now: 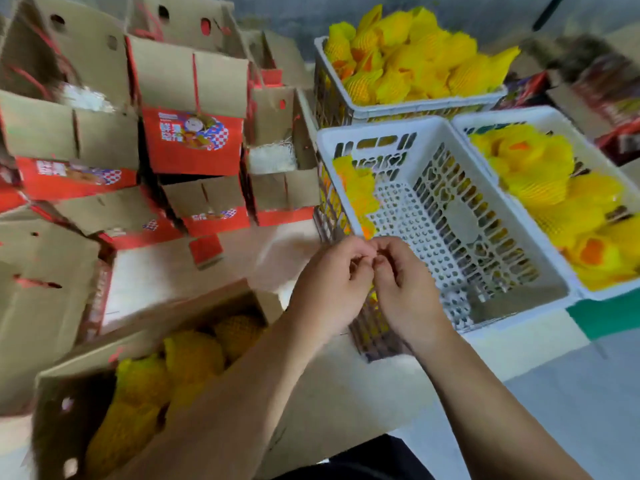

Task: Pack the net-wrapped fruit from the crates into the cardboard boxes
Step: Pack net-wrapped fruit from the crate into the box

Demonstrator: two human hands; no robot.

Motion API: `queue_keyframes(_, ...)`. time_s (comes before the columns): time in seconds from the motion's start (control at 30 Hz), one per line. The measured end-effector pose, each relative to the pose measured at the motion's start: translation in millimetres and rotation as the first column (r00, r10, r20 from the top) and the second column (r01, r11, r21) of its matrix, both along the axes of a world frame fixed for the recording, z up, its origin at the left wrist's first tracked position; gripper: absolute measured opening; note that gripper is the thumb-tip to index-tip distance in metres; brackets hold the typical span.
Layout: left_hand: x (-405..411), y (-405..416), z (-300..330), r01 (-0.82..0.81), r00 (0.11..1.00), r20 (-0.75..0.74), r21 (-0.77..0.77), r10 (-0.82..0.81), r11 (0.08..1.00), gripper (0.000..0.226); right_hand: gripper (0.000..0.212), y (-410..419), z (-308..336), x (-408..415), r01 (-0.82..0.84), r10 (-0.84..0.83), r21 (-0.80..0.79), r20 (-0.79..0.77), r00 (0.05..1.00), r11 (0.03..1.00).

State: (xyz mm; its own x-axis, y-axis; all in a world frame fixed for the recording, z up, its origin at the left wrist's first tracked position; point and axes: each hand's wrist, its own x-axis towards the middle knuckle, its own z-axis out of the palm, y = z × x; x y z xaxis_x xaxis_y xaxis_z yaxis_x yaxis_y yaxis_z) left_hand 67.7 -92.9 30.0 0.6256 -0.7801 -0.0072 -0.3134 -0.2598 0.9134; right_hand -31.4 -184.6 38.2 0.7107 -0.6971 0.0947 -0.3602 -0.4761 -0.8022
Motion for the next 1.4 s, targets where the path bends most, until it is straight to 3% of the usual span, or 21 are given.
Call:
queue_keyframes(0.07,0,-58,-6,0.072,0.99,0.12,0.023,-0.075,0.997,0.013,0.023,-51,-8,-13,0.032,-0.03,0.028,-0.069,0.997,0.999)
queue_keyframes(0.13,13,-107,-14,0.076,0.908,0.397,0.155,-0.133,0.985,0.013,0.028,-101,-21,-20,-0.046,0.072,0.12,-0.223,0.972,0.992)
queue_keyframes(0.2,27,-142,-21,0.043,0.786,0.564,0.359,-0.254,0.932,0.016,0.039,-144,-38,-17,-0.18,0.257,0.21,-0.438,0.862,0.961)
queue_keyframes(0.27,32,-161,-30,-0.045,0.684,0.619,0.563,-0.385,0.825,0.018,0.053,-172,-55,1,-0.273,0.375,0.26,-0.566,0.734,0.926)
queue_keyframes(0.3,31,-165,-34,-0.099,0.65,0.636,0.614,-0.417,0.783,0.018,0.057,-183,-63,16,-0.289,0.372,0.234,-0.573,0.73,0.928)
queue_keyframes(0.37,27,-166,-42,-0.17,0.594,0.689,0.612,-0.416,0.772,0.022,0.06,-195,-77,53,-0.311,0.325,0.113,-0.491,0.808,0.944)
queue_keyframes(0.43,26,-163,-41,-0.264,0.608,0.734,0.545,-0.301,0.796,0.018,0.073,-199,-88,92,-0.392,0.339,-0.02,-0.46,0.82,0.92)
queue_keyframes(0.5,30,-160,-38,-0.377,0.622,0.758,0.509,-0.196,0.774,0.017,0.076,-197,-96,124,-0.532,0.407,-0.116,-0.516,0.754,0.839)
queue_keyframes(0.63,33,-163,-37,-0.407,0.67,0.73,0.513,-0.135,0.755,0.031,0.057,-196,-115,148,-0.453,0.269,-0.17,-0.607,0.748,0.875)
queue_keyframes(0.77,35,-162,-35,-0.363,0.749,0.663,0.399,0.009,0.842,0.027,0.058,-202,-132,152,-0.45,0.334,-0.095,-0.541,0.772,0.888)
queue_keyframes(0.83,36,-161,-36,-0.37,0.77,0.634,0.358,0.068,0.857,0.025,0.052,-205,-139,151,-0.31,0.266,-0.032,-0.436,0.86,0.95)
queue_keyframes(0.9,36,-161,-35,-0.371,0.777,0.625,0.351,0.08,0.86,0.024,0.06,-209,-145,147,-0.162,0.192,0.117,-0.34,0.921,0.98)
queue_keyframes(1.03,35,-162,-34,-0.368,0.772,0.633,0.359,0.066,0.858,0.025,0.063,-219,-147,142,-0.149,0.206,0.162,-0.433,0.878,0.975)
queue_keyframes(1.17,37,-162,-33,-0.382,0.774,0.627,0.347,0.091,0.857,0.021,0.072,-216,-128,134,-0.029,0.103,0.252,-0.286,0.953,0.967)
queue_keyframes(1.2,38,-163,-33,-0.387,0.77,0.632,0.357,0.085,0.85,0.031,0.066,-217,-124,127,-0.019,0.105,0.379,-0.206,0.973,0.925)
queue_keyframes(1.23,38,-164,-34,-0.381,0.769,0.638,0.394,0.05,0.836,0.051,0.058,-220,-120,119,-0.058,0.138,0.57,-0.099,0.985,0.819)
queue_keyframes(1.3,37,-168,-36,-0.353,0.759,0.647,0.5,-0.069,0.791,0.092,0.051,-231,-110,102,-0.24,0.308,0.845,0.095,0.947,0.478)
queue_keyframes(1.33,36,-169,-37,-0.344,0.751,0.653,0.516,-0.101,0.784,0.102,0.053,-237,-106,95,-0.327,0.397,0.871,0.171,0.902,0.367)
queue_keyframes(1.37,37,-169,-37,-0.347,0.747,0.659,0.498,-0.087,0.795,0.102,0.056,-244,-101,90,-0.387,0.47,0.865,0.21,0.858,0.32)
queue_keyframes(1.4,37,-168,-37,-0.359,0.75,0.661,0.457,-0.04,0.814,0.096,0.058,-251,-100,87,-0.416,0.525,0.845,0.198,0.827,0.335)
